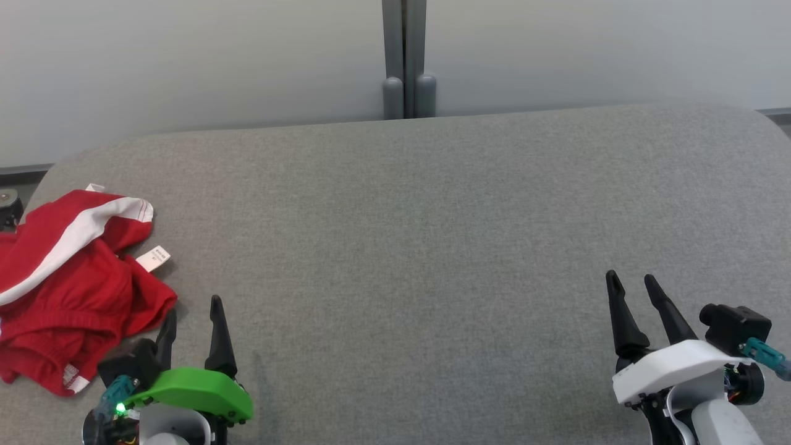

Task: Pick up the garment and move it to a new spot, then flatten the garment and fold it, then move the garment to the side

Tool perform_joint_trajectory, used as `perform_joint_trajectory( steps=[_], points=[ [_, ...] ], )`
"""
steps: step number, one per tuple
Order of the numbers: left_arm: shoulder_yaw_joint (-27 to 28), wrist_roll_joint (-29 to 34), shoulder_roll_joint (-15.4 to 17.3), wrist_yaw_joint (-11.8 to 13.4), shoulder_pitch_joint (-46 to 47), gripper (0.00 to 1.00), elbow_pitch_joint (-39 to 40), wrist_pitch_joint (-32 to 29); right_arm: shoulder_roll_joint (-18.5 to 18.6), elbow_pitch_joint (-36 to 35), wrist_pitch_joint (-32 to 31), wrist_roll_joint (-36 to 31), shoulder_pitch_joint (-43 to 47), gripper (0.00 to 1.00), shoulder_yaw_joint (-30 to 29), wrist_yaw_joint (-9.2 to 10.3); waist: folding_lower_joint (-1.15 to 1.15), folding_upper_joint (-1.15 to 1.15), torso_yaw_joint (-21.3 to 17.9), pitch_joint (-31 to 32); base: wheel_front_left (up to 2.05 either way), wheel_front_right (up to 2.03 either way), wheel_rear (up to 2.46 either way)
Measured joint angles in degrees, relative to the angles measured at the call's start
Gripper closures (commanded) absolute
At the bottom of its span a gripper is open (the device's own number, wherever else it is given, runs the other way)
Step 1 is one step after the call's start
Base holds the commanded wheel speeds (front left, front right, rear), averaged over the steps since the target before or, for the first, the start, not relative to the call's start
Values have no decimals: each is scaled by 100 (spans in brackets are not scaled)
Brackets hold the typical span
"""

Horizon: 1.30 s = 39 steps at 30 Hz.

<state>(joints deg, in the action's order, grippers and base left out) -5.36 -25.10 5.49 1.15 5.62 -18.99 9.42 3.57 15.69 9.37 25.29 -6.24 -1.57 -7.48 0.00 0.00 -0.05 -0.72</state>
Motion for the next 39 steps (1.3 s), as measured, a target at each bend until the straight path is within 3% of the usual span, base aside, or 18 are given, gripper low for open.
perform_joint_trajectory(
  steps=[19,28,39],
  points=[
    [166,934,-132,26,-94,0,-90,241,-78,-45,236,-996,107,0,-98,0,0,0,-51,7,0,0,0],
    [250,1165,-220,-151,-117,0,-417,346,-81,169,344,-1489,110,0,-154,-1,0,0,5,-2,0,0,0],
    [363,1532,-265,-261,-184,0,-736,470,-80,290,472,-1761,249,0,172,-2,0,0,633,-5,0,0,0]
  ],
)
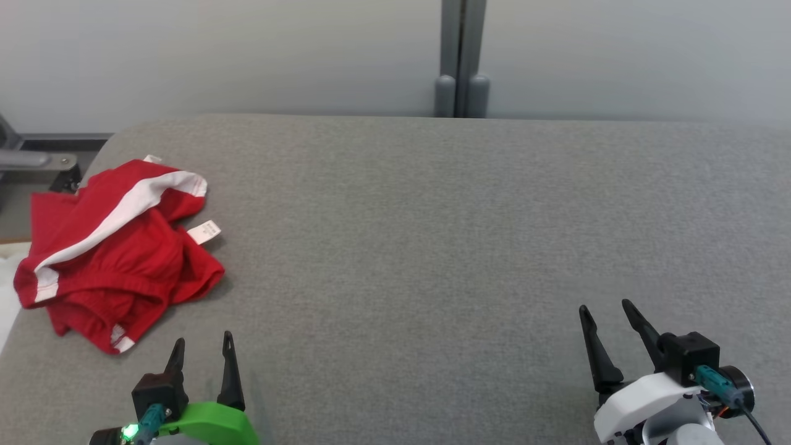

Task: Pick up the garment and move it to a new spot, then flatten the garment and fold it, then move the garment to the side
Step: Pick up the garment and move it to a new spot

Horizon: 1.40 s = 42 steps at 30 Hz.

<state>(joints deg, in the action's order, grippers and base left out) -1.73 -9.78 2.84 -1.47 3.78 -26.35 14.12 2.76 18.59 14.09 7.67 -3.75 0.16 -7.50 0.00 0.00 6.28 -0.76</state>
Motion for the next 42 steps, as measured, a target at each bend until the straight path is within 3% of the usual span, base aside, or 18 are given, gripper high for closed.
perform_joint_trajectory(
  steps=[12,22,30,42],
  points=[
    [470,370,0,20,-90,0,-42,100,0,137,93,-166,-168,0,405,0,0,0,1244,-80,0,0,0],
    [759,266,2,-168,-133,0,-12,100,-3,289,99,-198,-291,0,612,0,0,0,2035,-266,0,0,0],
    [847,148,76,-503,320,0,-238,100,14,280,99,-314,-447,0,681,0,0,0,1997,-566,0,0,0],
    [403,40,982,-587,2367,0,-859,101,348,104,99,-501,-1001,0,815,0,0,0,1577,-1381,0,0,0]
  ],
)
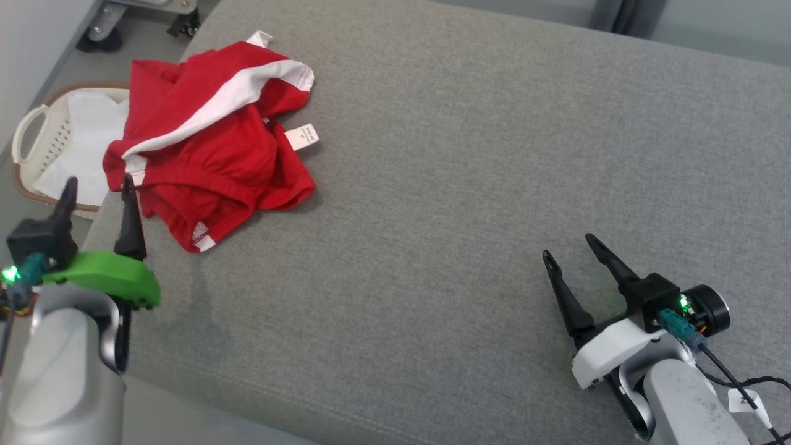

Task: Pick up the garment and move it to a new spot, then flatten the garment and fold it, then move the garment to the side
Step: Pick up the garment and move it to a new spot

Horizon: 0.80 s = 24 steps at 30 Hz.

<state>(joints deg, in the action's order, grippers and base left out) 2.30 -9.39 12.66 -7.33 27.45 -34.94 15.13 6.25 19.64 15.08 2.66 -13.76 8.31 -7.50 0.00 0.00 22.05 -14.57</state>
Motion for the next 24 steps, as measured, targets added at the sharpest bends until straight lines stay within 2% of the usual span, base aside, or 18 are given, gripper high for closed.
perform_joint_trajectory(
  steps=[3,13,17,20,21,22,23,24],
  points=[
    [-199,-85,280,-2,489,0,-436,1,52,11,1,-14,-97,0,42,0,0,0,-108,-220,0,0,0],
    [-627,-76,723,12,1444,0,-1902,0,160,-54,9,-10,-392,0,193,-3,0,0,-515,-812,0,0,0],
    [-627,-7,792,226,1664,0,-2231,0,177,-127,16,-11,-463,0,230,-5,0,0,-650,-980,0,0,0],
    [-613,-11,788,238,1738,0,-2351,0,175,-159,18,-14,-509,0,265,-8,0,0,-744,-1061,0,0,0],
    [-619,-11,786,237,1764,20,-2388,0,175,-160,18,-14,-533,0,270,-11,0,0,-773,-1081,0,0,0],
    [-602,-24,777,238,1780,57,-2418,0,175,-160,18,-14,-549,0,274,-11,0,0,-794,-1094,0,0,0],
    [-588,-51,772,241,1782,100,-2451,0,172,-162,26,-16,-564,0,277,-11,0,0,-819,-1106,0,0,0],
    [-583,-60,771,241,1784,100,-2517,0,168,-162,27,-20,-572,0,286,-11,0,0,-842,-1113,0,0,0]
  ],
)
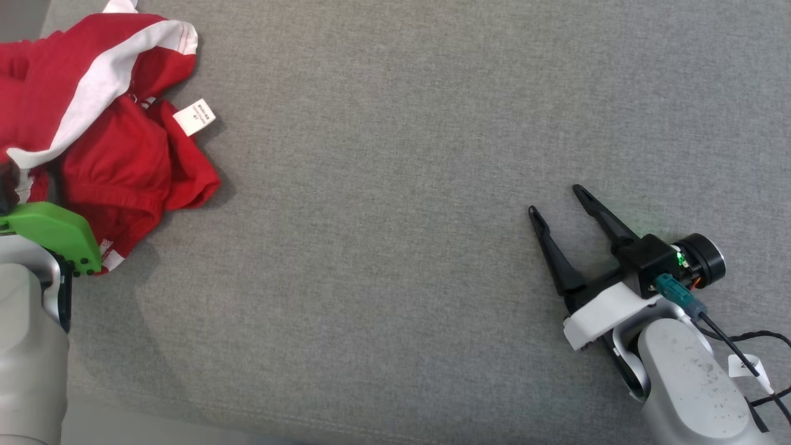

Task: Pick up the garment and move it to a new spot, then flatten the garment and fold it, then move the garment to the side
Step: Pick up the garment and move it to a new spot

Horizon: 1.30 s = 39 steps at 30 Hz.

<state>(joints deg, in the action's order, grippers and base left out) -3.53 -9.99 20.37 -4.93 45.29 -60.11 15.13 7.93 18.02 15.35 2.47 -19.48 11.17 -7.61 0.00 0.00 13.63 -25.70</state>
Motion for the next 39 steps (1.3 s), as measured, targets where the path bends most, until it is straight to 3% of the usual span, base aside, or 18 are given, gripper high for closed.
perform_joint_trajectory(
  steps=[6,14,21,29,39],
  points=[
    [80,-40,-13,92,24,100,116,-1,-5,55,4,2,-15,0,-62,0,0,0,-64,57,0,0,0],
    [176,142,30,159,-196,100,1617,-1,-155,156,-20,63,275,0,-222,7,0,0,-90,443,0,0,0],
    [159,265,-56,-49,-308,100,3031,-1,-279,181,-21,174,458,0,-265,7,0,0,-205,896,0,0,0],
    [-467,193,-700,-218,-421,100,3961,0,-435,166,-21,271,712,0,-316,7,0,0,-791,1341,0,0,0],
    [-1527,-258,-1580,-244,-453,100,4000,-1,-489,107,-21,309,837,0,-415,7,0,0,-1788,1556,0,0,0]
  ],
)
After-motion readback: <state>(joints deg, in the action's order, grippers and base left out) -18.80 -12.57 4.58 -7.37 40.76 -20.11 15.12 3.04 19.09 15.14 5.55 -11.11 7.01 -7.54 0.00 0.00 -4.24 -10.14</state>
